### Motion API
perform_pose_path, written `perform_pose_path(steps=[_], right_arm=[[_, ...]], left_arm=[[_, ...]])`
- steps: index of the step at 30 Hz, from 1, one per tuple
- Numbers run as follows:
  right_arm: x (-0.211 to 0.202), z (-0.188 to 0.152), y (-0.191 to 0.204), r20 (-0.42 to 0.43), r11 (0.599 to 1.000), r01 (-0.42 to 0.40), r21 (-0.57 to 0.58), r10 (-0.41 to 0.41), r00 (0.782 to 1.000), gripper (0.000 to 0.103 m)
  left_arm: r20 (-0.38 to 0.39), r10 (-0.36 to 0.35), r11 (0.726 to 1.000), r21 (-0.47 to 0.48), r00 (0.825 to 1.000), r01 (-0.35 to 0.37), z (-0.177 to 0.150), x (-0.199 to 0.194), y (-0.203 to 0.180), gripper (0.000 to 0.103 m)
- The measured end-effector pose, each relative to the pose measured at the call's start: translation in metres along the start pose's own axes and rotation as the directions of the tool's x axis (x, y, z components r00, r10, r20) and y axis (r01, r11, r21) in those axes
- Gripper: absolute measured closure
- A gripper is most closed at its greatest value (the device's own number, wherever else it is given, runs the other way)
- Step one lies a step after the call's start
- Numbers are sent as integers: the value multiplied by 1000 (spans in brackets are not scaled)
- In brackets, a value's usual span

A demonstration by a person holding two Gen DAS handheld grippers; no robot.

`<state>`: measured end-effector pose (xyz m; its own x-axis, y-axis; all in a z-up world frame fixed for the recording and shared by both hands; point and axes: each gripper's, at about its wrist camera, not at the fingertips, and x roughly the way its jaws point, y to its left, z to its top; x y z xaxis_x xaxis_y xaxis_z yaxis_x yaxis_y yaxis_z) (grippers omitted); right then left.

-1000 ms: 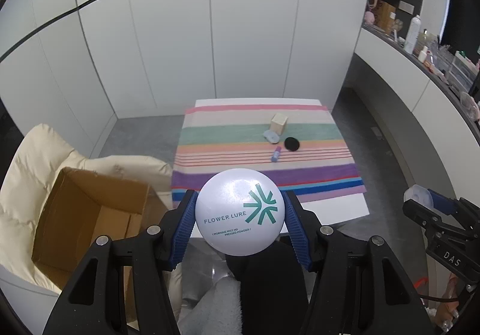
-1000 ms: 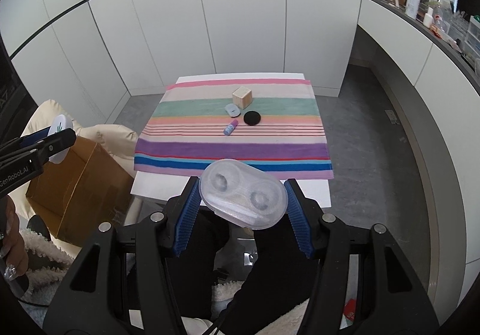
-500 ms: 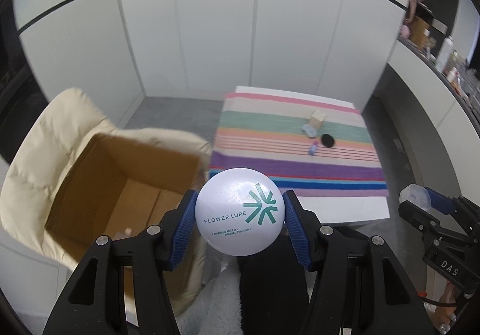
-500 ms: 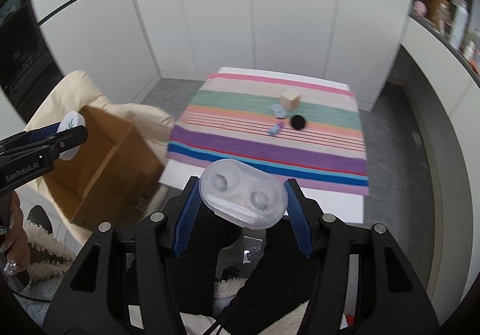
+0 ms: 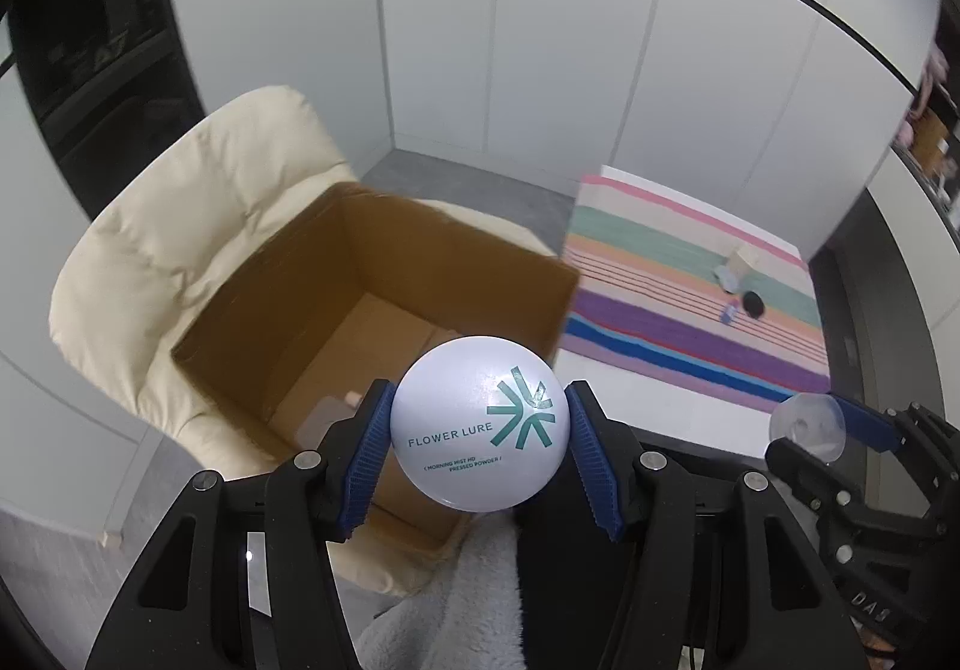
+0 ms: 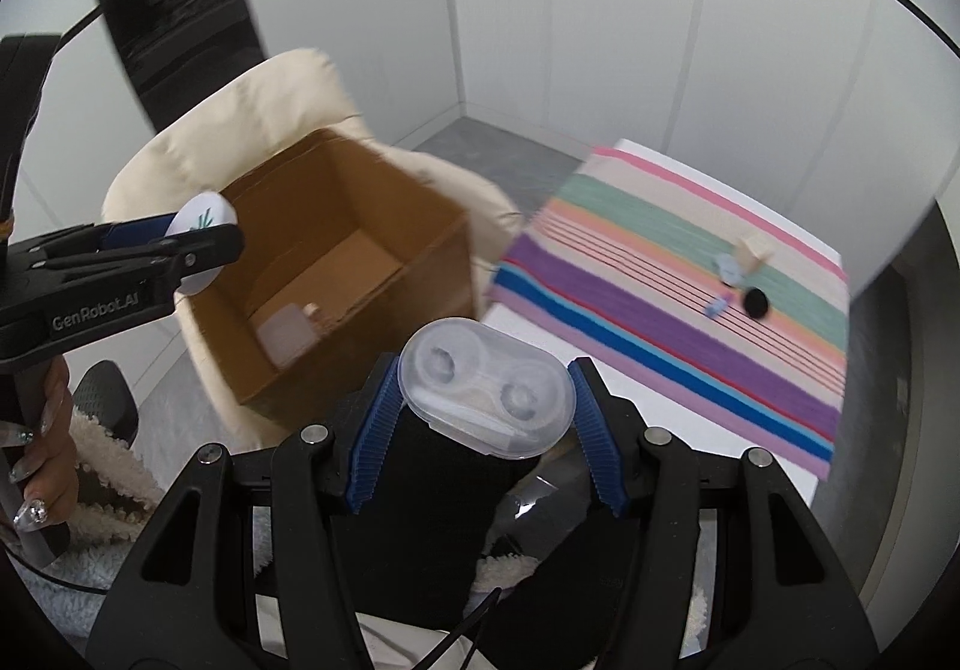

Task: Organize objects

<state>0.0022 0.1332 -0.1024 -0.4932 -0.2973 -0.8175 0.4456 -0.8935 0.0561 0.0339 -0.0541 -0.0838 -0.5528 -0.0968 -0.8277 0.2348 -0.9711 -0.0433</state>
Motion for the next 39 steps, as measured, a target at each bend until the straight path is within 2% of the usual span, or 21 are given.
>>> perform_pose_path(steps=[9,21,26,29,31,32,33,35,39], right_arm=[[25,29,41,-1,994,-32,-104,32,999,44],[98,79,79,-37,985,-66,-161,60,997,44],[130,87,97,-68,982,-79,-172,69,995,44],[143,88,104,-82,981,-87,-175,74,994,44],[150,90,106,-95,983,-73,-169,57,994,33],[153,91,106,-100,984,-62,-166,46,994,15],[153,91,105,-92,985,-59,-163,44,995,5],[149,90,103,-62,986,-64,-152,55,997,4],[148,90,97,-77,988,-77,-130,67,995,4]], left_arm=[[32,53,997,-56,998,-51,17,11,24,45],[-19,145,978,-148,989,-146,42,59,74,45],[-49,150,974,-165,988,-156,41,75,90,45],[-52,106,976,-185,993,-114,41,83,95,43],[-76,93,971,-212,993,-107,39,87,99,33],[-87,85,970,-221,993,-103,39,89,100,22],[-92,79,968,-231,993,-98,38,89,102,14],[-82,74,966,-241,994,-92,38,87,103,13],[-57,77,966,-243,995,-88,39,81,103,13]])
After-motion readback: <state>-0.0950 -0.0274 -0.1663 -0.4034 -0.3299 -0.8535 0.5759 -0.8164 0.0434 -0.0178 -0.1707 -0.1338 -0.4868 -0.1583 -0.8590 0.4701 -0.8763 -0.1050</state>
